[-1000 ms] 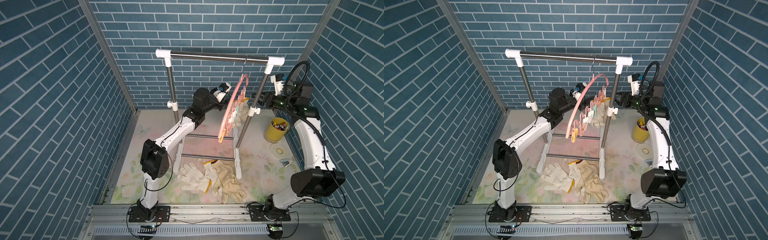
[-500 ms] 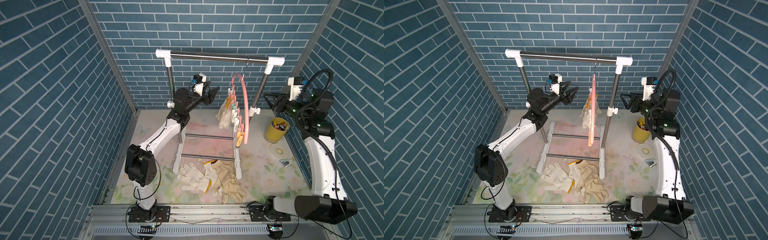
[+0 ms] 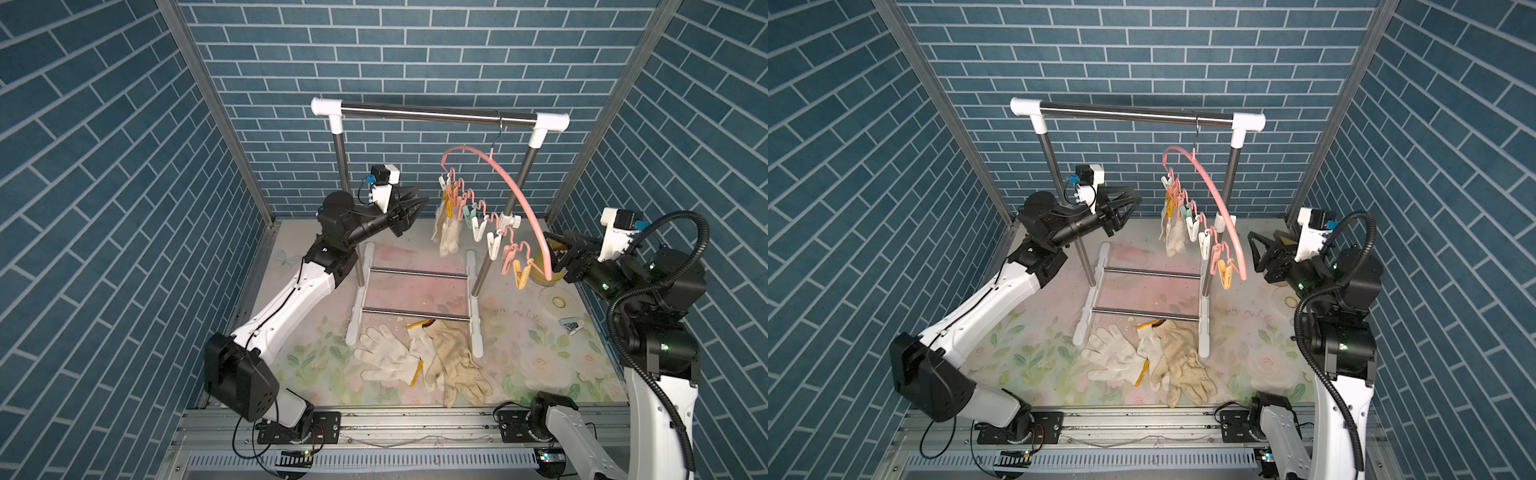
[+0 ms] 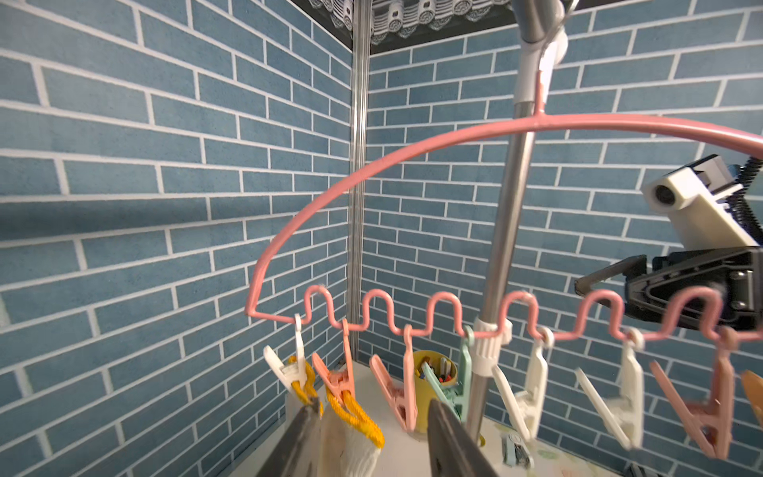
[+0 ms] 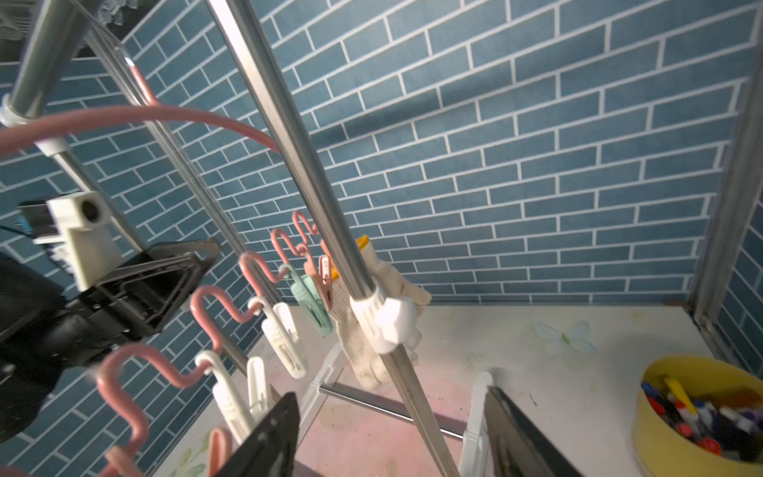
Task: Clip the gloves onto a hanger to dry
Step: Pick up the glove from the center of the board.
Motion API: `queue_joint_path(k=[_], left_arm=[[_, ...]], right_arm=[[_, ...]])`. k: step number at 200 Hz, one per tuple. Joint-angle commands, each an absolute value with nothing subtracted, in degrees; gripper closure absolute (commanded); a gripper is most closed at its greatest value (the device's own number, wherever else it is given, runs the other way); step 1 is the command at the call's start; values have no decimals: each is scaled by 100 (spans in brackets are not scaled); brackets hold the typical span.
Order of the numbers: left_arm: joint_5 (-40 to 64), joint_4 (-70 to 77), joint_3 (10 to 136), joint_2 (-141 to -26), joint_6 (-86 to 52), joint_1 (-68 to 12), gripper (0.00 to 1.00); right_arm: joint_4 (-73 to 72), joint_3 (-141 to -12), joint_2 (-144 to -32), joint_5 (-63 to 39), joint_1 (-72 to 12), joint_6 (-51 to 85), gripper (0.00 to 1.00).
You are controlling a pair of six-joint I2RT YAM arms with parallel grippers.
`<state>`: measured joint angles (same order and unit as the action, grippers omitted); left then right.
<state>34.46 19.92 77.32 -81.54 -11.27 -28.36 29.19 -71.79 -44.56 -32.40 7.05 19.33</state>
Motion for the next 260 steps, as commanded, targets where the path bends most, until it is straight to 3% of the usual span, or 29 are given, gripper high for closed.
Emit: queue_joint_path(k=[1,28,65,130,260], left_arm=[[3004,954,7057,-7558,-1527,-3049,51],[1691,-418,6253,-7089,-3055,-3350,53],[1938,-574,4871,-7433,-4873,-3668,62],[3053,-1058,5627,-9482,-5241,-4104,64],[2761,-2070,6572,-10582,-5386,-4438,56]], right_arm=[[3655,-6842,-4225,-2517,721,2187,29],[4161,-6642,-4186,-1750,723,2403,28],[4169,-6396,-4366,-1210,729,2742,28],[3871,-6304,-4448,-903,729,2843,28],[3538,-6210,-4526,-870,738,2637,28]])
